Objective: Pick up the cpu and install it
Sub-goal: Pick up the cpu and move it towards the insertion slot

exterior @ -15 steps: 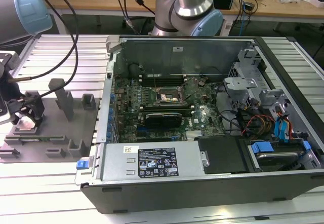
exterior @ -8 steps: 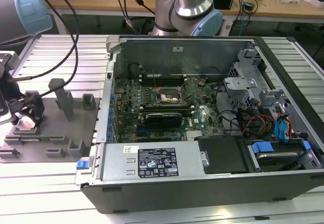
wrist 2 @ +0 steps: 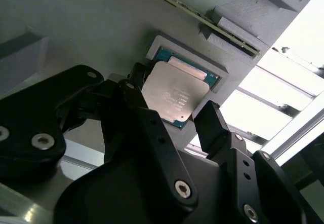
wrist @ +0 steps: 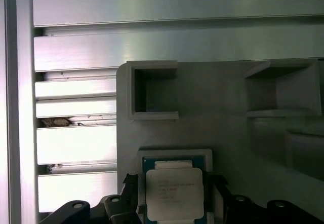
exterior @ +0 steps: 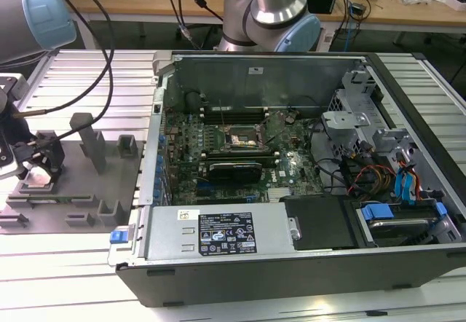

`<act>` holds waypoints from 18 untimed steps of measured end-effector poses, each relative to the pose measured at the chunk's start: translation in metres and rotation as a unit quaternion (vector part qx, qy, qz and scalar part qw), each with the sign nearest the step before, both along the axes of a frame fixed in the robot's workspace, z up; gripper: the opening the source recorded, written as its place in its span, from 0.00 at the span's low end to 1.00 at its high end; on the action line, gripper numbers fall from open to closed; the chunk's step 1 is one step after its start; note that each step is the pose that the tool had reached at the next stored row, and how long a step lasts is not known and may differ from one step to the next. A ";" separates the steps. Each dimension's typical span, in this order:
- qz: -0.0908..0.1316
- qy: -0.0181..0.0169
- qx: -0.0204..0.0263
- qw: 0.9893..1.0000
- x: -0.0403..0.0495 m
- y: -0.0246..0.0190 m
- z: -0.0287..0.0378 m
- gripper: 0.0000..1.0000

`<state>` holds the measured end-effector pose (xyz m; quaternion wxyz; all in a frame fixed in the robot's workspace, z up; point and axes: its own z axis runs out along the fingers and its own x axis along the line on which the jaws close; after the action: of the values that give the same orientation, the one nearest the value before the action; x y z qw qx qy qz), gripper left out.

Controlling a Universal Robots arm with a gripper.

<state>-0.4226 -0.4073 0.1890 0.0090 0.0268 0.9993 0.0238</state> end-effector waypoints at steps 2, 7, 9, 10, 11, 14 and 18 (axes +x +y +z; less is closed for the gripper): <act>0.000 0.000 0.000 1.000 0.0001 0.0000 0.0000 0.66; 0.000 0.000 0.000 1.000 0.0002 0.0000 0.0001 0.55; 0.000 0.000 0.000 1.000 0.0002 0.0000 0.0000 0.55; 0.000 0.000 0.000 1.000 0.0002 0.0000 0.0000 0.55; 0.000 0.000 0.000 1.000 0.0003 0.0000 0.0000 0.55; 0.000 0.000 0.000 1.000 0.0004 0.0001 0.0009 0.55; 0.000 0.000 0.000 1.000 0.0003 0.0000 0.0123 0.55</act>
<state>-0.4223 -0.4073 0.2013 0.0090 0.0269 0.9993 0.0238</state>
